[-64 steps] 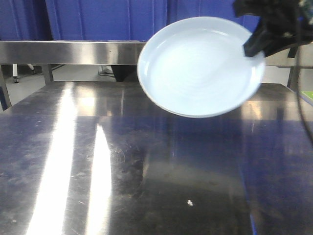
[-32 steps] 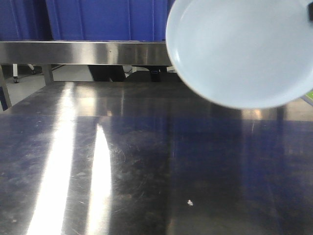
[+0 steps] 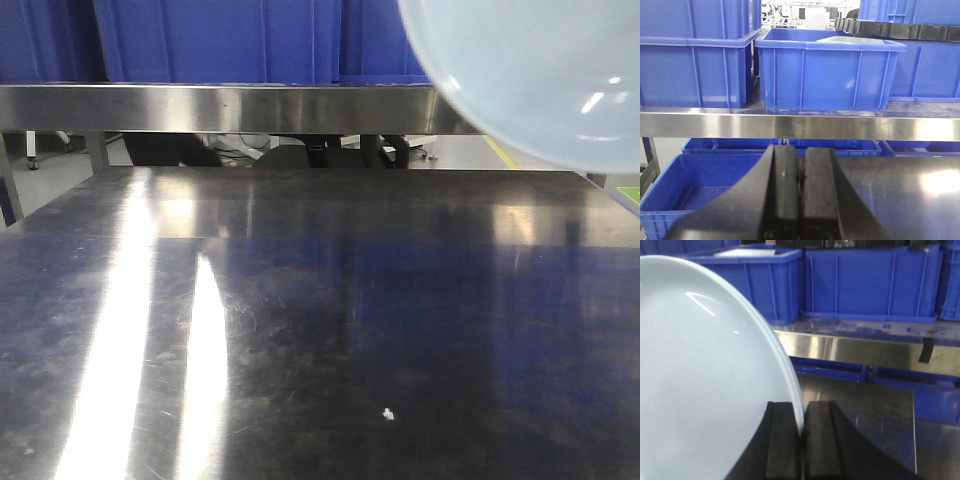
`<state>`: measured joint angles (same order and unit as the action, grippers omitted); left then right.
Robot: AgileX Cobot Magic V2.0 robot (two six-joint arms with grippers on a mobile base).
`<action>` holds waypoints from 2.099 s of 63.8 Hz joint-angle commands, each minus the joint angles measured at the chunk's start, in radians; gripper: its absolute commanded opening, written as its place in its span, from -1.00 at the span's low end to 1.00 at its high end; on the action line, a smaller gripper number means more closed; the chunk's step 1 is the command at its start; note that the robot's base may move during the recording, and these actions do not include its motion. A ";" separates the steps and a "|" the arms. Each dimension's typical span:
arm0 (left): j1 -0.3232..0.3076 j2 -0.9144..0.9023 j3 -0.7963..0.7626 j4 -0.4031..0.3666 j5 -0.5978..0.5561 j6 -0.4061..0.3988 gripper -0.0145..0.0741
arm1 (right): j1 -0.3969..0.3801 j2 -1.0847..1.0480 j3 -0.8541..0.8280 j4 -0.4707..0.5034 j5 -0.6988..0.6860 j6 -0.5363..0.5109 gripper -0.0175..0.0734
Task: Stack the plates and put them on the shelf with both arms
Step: 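Lift the plate stack high off the table with the right gripper, then drive the base away from the table holding the plates in the right gripper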
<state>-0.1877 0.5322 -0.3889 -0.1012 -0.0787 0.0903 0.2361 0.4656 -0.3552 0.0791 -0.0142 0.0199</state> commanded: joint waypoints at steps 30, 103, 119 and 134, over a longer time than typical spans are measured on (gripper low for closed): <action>0.000 0.004 -0.030 -0.003 -0.090 -0.009 -0.49 | -0.005 -0.011 -0.028 0.005 -0.095 -0.002 -0.51; 0.000 0.004 -0.030 -0.003 -0.090 -0.009 -0.49 | -0.005 -0.011 -0.028 0.005 -0.095 -0.002 -0.51; 0.000 0.004 -0.030 -0.003 -0.090 -0.009 -0.49 | -0.005 -0.011 -0.028 0.005 -0.095 -0.002 -0.51; 0.000 0.004 -0.030 -0.003 -0.090 -0.009 -0.49 | -0.005 -0.011 -0.028 0.005 -0.095 -0.002 -0.51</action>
<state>-0.1877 0.5322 -0.3889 -0.1012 -0.0787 0.0903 0.2361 0.4546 -0.3525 0.0791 -0.0091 0.0184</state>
